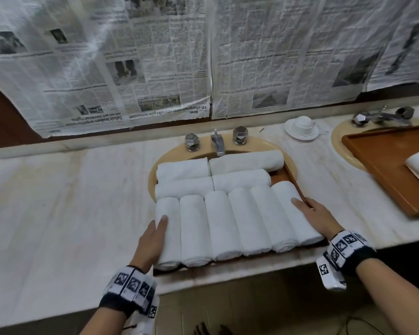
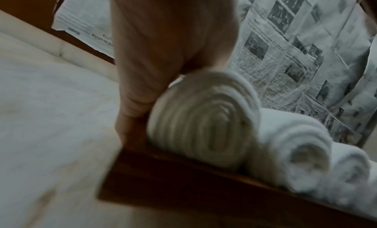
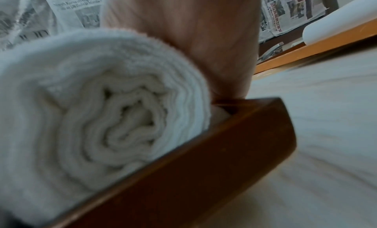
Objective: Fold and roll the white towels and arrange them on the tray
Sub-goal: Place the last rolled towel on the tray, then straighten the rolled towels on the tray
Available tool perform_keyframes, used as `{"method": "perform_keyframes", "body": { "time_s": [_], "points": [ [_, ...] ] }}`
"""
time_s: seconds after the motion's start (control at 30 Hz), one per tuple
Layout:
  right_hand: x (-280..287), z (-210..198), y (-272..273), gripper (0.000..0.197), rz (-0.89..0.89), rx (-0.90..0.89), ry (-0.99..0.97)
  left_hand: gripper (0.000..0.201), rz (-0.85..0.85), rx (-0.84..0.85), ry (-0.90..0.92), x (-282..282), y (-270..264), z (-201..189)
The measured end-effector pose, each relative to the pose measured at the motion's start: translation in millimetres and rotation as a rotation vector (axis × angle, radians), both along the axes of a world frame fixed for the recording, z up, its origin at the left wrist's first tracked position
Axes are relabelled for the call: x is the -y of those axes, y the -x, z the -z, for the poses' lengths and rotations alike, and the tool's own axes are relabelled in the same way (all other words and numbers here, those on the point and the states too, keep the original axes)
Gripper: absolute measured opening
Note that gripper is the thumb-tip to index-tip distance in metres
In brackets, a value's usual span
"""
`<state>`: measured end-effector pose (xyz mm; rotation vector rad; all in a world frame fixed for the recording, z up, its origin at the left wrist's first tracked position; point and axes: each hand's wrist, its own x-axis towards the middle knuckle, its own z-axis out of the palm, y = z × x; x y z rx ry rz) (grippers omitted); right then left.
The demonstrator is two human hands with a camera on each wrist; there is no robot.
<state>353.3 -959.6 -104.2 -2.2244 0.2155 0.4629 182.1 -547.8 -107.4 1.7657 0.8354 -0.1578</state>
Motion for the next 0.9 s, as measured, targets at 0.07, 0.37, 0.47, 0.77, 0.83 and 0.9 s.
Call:
{"method": "perform_keyframes", "body": {
  "time_s": [0.07,0.37,0.47,0.77,0.83,0.9],
  "points": [
    [-1,-1,8,0.061,0.014,0.012,-0.009,0.065,-0.05,0.016,-0.033,8,0,-3],
    [-28,-9,50,0.054,0.049,0.076,-0.089,0.06,-0.06,0.066,-0.175,-22,36,-8],
    [-52,-14,60,0.051,0.035,0.109,-0.11,0.057,-0.096,0.079,-0.181,-45,52,-11],
    [-166,-25,99,0.046,-0.011,0.144,-0.213,0.049,-0.175,0.127,-0.216,-146,112,-28],
    [-198,-27,112,0.041,-0.018,0.146,-0.249,0.057,-0.19,0.129,-0.203,-176,127,-31],
    [-231,-26,124,0.041,-0.025,0.156,-0.246,0.063,-0.2,0.125,-0.195,-211,142,-31]
  ]
}}
